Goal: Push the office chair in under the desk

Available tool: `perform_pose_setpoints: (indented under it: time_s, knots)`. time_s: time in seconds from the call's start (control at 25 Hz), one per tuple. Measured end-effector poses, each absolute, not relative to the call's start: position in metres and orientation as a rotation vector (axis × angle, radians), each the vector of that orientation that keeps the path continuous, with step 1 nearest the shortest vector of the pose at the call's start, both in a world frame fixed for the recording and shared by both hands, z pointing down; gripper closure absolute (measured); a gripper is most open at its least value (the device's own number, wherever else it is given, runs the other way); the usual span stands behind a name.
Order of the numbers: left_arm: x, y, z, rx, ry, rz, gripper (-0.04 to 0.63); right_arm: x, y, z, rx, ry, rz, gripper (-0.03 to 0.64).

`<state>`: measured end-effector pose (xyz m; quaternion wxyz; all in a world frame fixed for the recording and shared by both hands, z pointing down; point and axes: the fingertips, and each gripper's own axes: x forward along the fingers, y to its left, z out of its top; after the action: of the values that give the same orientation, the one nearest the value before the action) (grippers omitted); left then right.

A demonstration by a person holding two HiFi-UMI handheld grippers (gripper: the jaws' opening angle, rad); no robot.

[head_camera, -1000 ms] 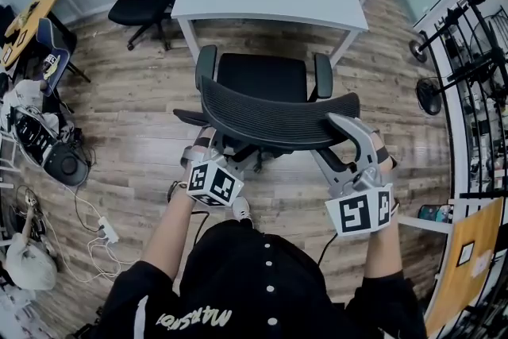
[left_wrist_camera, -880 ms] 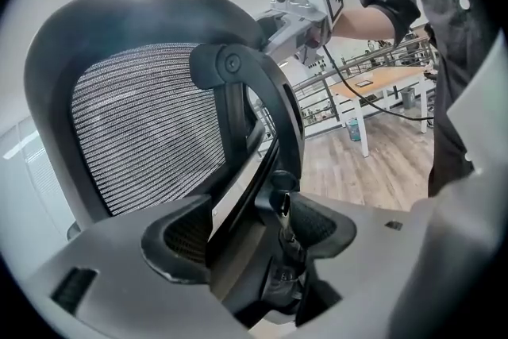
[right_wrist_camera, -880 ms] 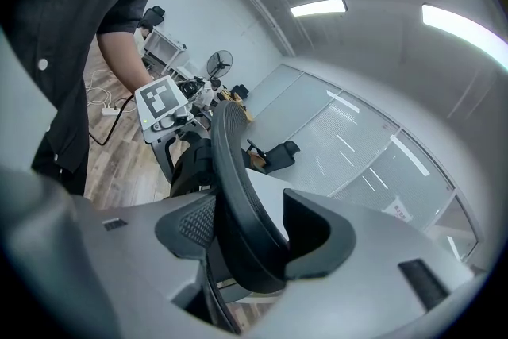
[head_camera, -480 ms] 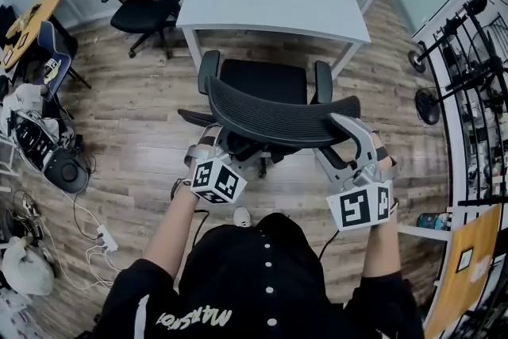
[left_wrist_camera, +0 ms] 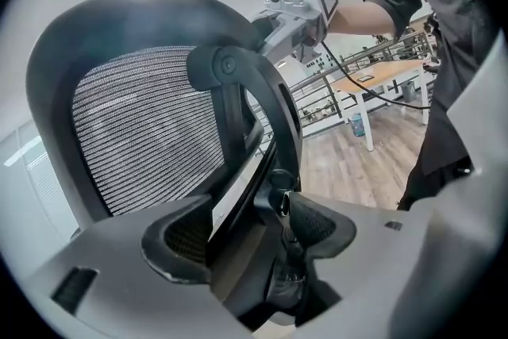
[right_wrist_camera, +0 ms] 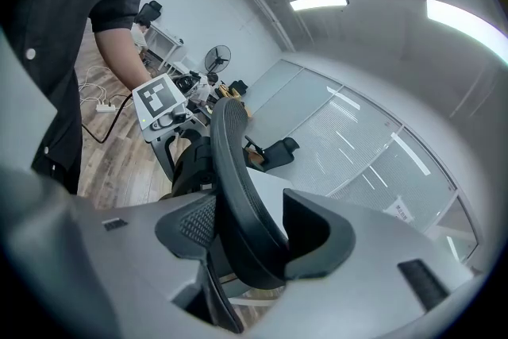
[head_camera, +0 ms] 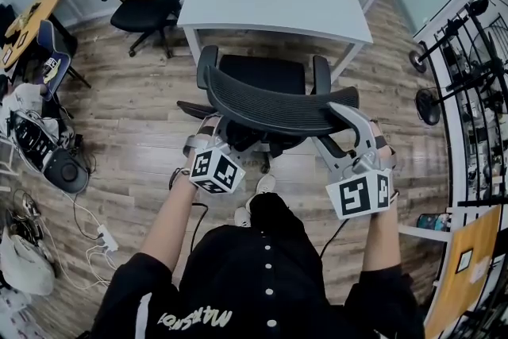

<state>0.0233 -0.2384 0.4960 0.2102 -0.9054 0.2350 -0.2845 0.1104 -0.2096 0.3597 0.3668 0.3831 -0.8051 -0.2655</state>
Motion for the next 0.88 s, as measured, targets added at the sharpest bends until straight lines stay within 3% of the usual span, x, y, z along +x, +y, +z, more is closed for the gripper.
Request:
perform_pose_setpoints:
  time_s: [0.88]
  knots:
    - [-0.005, -0.266, 0.495, -2.522, 0.597, -0.738, 0.270, 0.079, -0.233, 0.358, 1.019, -2.065, -0.680, 0.371]
